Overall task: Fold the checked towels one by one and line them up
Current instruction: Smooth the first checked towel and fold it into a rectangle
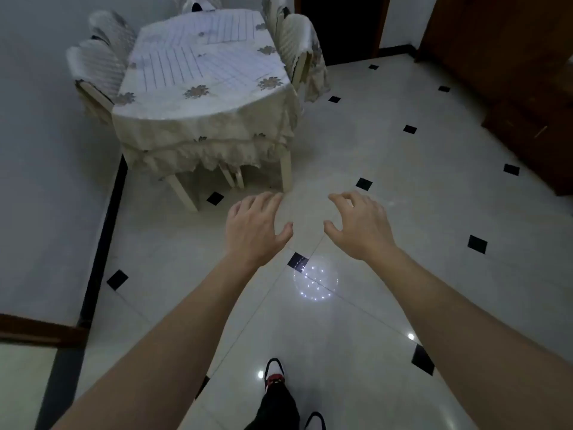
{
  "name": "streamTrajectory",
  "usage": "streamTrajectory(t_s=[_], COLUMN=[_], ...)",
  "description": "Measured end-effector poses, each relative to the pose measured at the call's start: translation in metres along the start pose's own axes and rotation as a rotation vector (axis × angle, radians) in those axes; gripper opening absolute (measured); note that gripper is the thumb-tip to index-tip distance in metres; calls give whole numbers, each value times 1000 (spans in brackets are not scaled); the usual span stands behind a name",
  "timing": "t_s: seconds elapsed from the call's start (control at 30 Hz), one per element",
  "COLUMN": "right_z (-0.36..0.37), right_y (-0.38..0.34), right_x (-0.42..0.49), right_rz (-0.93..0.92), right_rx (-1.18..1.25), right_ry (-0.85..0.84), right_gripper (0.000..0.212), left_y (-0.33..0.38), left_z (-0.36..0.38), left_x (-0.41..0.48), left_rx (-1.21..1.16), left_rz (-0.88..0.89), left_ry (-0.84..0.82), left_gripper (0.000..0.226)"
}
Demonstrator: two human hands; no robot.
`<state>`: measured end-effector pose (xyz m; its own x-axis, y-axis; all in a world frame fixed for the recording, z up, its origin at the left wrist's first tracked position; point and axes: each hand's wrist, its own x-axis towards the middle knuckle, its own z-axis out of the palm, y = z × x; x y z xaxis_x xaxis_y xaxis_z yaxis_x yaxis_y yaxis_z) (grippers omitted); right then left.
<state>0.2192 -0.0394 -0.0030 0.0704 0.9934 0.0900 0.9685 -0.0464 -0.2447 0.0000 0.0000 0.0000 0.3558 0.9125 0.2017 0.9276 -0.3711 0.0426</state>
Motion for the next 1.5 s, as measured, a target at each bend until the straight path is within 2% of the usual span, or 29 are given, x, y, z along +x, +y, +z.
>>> streamTrajectory(t_s=[0.23,0.47,0.67,0.77,0.97,1.3,1.5], right_z=[5,13,5,6,10,4,-19], right_y=[21,35,55,66,102,218,298], right_x=[68,181,289,323,397,548,650], right_rz=[13,33,99,120,130,118,105], right_rx=[-14,-35,-34,-30,-61,-51,-18], right_ry=[9,14,21,14,12,24,15], right_gripper=[56,56,56,61,56,57,56], left_y=[-8,-35,-55,-52,-37,20,66], left_z=[18,48,63,71,94,140,154], left_x=[72,190,306,357,442,612,726], left_rx=[-18,-64,-71,-93,-110,-69,-77], left_rz=[35,45,58,73,127,157,116], left_ry=[47,116,50,46,71,41,40], left_gripper=[66,64,66,67,64,65,70])
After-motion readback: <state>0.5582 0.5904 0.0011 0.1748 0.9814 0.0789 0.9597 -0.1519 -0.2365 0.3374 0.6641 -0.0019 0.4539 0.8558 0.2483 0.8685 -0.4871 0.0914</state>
